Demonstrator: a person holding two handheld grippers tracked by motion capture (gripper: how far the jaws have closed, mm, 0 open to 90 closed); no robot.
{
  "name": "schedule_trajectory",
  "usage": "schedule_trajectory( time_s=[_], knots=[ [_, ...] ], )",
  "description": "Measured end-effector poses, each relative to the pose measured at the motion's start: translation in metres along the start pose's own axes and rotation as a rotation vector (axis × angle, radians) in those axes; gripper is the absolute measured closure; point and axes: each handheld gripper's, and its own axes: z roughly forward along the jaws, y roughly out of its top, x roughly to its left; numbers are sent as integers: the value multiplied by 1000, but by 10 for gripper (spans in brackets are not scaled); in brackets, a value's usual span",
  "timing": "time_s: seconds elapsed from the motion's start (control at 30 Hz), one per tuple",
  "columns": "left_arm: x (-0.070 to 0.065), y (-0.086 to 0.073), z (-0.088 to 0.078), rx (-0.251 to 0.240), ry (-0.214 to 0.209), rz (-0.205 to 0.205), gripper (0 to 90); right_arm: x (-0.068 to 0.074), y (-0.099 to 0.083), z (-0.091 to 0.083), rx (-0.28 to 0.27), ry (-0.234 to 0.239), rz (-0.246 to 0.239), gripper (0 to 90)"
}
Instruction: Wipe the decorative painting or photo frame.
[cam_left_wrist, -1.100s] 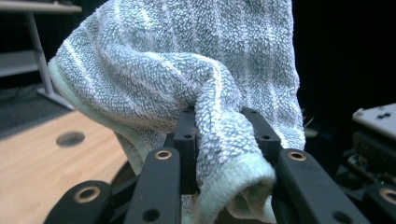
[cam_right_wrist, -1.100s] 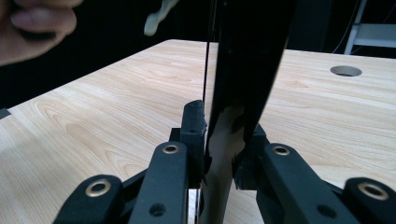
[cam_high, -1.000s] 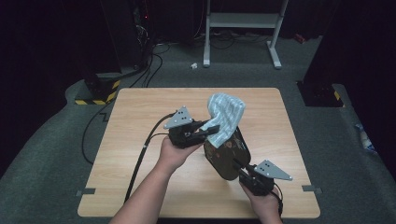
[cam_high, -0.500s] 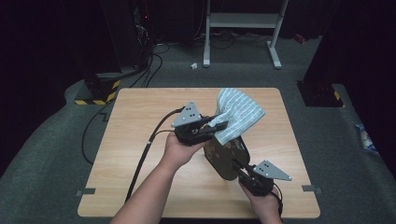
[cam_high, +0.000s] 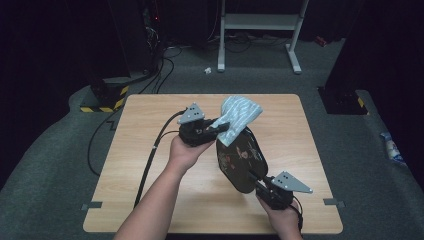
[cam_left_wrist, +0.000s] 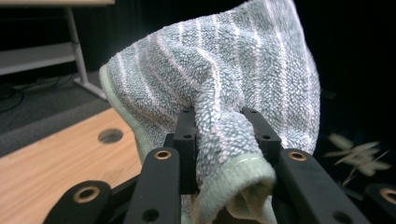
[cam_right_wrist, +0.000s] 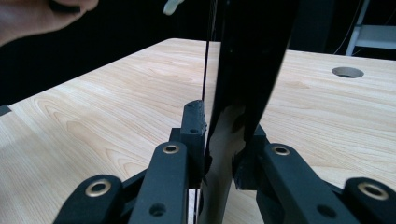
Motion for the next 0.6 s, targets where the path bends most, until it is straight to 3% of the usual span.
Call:
schedule_trajectory(
  time_s=[0.43,0.53,0.57,0.6],
  knots=[
    [24,-46,3,80,27,-81,704,0,0,0,0,-1,-1,773],
    [30,-66,0,107,42,-107,704,0,0,0,0,-2,-2,773],
    [30,-66,0,107,42,-107,704,0,0,0,0,-2,-2,773],
    [33,-78,-3,125,50,-122,704,0,0,0,0,-2,0,773]
  ],
)
